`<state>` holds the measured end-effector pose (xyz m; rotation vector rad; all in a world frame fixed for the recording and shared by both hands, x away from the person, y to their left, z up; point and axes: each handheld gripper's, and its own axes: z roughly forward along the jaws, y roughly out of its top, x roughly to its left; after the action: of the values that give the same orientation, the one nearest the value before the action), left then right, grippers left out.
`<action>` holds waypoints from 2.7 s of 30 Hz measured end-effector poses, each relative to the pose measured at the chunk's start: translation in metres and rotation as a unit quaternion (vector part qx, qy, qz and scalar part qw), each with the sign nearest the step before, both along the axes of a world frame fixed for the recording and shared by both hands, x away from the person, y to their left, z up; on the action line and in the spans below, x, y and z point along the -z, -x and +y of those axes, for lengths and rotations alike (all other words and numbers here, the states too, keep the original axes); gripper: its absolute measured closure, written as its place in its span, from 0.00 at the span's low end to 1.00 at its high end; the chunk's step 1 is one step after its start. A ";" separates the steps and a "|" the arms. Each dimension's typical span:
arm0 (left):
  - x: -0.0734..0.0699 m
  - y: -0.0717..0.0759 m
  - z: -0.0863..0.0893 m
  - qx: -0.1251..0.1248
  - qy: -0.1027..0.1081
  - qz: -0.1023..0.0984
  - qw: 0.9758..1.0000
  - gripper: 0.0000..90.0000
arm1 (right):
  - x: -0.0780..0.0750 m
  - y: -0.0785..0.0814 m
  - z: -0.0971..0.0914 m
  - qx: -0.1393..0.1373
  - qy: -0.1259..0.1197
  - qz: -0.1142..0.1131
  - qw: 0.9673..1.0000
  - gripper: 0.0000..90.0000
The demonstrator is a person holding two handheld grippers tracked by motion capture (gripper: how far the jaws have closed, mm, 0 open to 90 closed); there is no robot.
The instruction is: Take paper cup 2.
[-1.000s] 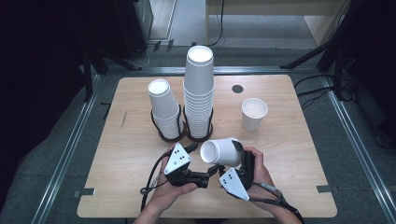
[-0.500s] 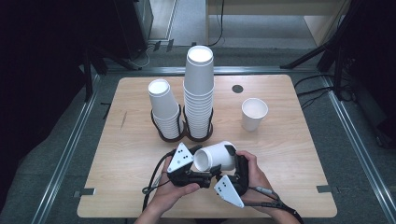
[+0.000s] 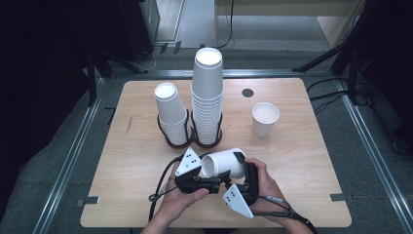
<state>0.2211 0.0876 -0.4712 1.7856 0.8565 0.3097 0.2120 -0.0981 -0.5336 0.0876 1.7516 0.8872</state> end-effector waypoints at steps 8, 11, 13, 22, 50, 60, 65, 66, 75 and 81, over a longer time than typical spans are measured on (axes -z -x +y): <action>0.001 -0.002 0.004 0.020 0.008 -0.006 1.000 0.24 | 0.001 -0.002 0.001 0.008 -0.006 0.001 1.000 0.13; 0.001 -0.002 0.005 0.020 0.009 -0.006 1.000 0.24 | 0.002 -0.002 0.002 0.009 -0.008 0.002 1.000 0.11; 0.001 -0.002 0.005 0.011 0.003 -0.010 1.000 0.25 | 0.001 -0.003 0.001 0.009 -0.013 0.011 1.000 0.09; 0.003 -0.008 0.017 -0.024 0.010 -0.013 1.000 0.25 | -0.014 0.002 -0.009 -0.002 -0.043 0.040 0.998 0.00; 0.006 -0.005 0.025 -0.056 0.022 -0.043 0.997 0.25 | -0.056 0.018 -0.035 0.098 -0.382 0.205 0.896 0.06; 0.009 -0.006 0.024 -0.065 0.035 -0.043 0.996 0.25 | -0.054 0.020 -0.025 0.119 -0.415 0.260 0.863 0.14; 0.010 -0.007 0.021 -0.077 0.038 -0.046 0.995 0.25 | -0.053 0.023 -0.023 0.116 -0.475 0.270 0.830 0.15; 0.011 -0.007 0.021 -0.077 0.036 -0.047 0.995 0.25 | -0.053 0.022 -0.024 0.117 -0.495 0.274 0.816 0.15; 0.014 -0.005 0.018 -0.085 0.057 -0.056 0.993 0.25 | -0.057 0.018 -0.021 0.146 -0.549 0.308 0.763 0.10; 0.017 -0.006 0.017 -0.091 0.064 -0.059 0.992 0.25 | -0.060 0.019 -0.023 0.164 -0.584 0.309 0.733 0.07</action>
<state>0.2267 0.1046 -0.4884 1.5588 0.9342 0.4645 0.1930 -0.1208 -0.4739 1.6314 1.3558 1.6766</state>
